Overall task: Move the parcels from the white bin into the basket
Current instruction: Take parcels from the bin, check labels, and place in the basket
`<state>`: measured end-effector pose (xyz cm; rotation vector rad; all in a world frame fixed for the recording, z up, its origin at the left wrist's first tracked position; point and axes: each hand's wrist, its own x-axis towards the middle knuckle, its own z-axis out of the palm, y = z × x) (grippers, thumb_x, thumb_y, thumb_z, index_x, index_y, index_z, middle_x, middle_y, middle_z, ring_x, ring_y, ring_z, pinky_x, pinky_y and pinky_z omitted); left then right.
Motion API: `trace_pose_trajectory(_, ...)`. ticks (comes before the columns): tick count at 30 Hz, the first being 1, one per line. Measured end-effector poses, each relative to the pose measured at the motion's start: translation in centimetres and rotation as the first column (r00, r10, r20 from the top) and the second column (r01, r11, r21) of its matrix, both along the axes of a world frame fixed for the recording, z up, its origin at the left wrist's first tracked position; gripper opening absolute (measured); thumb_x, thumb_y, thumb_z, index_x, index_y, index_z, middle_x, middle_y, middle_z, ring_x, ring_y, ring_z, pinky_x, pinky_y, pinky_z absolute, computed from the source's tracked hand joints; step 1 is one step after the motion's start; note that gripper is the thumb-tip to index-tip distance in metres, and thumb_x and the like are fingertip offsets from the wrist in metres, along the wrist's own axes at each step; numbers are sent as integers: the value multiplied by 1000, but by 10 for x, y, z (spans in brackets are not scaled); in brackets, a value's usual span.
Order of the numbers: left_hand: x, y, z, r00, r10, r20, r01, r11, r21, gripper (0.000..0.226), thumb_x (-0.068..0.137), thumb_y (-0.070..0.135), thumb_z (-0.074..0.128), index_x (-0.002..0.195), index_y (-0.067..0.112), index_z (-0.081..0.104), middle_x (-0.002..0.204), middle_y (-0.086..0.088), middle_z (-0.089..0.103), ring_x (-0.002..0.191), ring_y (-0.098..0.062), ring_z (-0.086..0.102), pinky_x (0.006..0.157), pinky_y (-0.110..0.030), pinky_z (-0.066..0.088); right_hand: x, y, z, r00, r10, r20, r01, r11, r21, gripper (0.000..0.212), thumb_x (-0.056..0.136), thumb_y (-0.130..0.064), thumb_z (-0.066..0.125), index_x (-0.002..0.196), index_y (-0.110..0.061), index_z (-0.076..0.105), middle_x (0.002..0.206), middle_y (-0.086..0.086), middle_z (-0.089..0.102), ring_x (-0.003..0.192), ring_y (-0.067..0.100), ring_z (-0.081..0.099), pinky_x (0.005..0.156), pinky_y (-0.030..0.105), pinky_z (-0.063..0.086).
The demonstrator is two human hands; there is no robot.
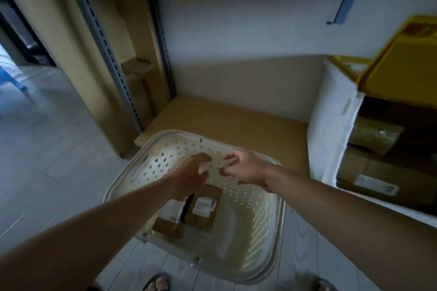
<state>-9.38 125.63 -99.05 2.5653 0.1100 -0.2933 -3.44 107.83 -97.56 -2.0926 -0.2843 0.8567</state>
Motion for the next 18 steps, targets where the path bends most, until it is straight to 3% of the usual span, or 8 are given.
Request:
trace_pose_trajectory(5,-10,-19,40,982,-19,190,25,999,-26,50,102,28,57,149,17,44,149,-3,54,134,-17,52,105,-32,44,-32,-50,39,923,-18,385,19,1000,1,64,87,-29,79,144,-24,50,134,-2,59,121,17,59,101,36,53)
trace_pose_trajectory(10,-18,-48,68,950,2,313,33,994,-108,57,102,31,59,154,21,38,154,4,47,142,-12,44,115,-35,41,-50,-95,76,833,-71,548,48,997,55,67,87,-33,79,146,-33,47,143,-10,56,132,8,51,111,35,44)
trace_pose_trajectory(15,-22,-86,86,893,-22,450,124,972,-198,54,102,23,58,153,25,39,143,21,42,135,4,35,115,-26,31,-56,-137,93,765,-221,605,154,975,162,54,89,-26,79,138,-29,55,125,-19,61,121,-1,58,105,29,51)
trace_pose_trajectory(18,-19,-105,89,866,-51,498,181,959,-216,52,102,25,58,151,26,41,145,22,43,135,6,38,116,-28,33,-58,-154,100,717,-277,639,199,961,194,40,92,-21,75,129,-27,61,112,-21,64,97,-10,64,77,16,55)
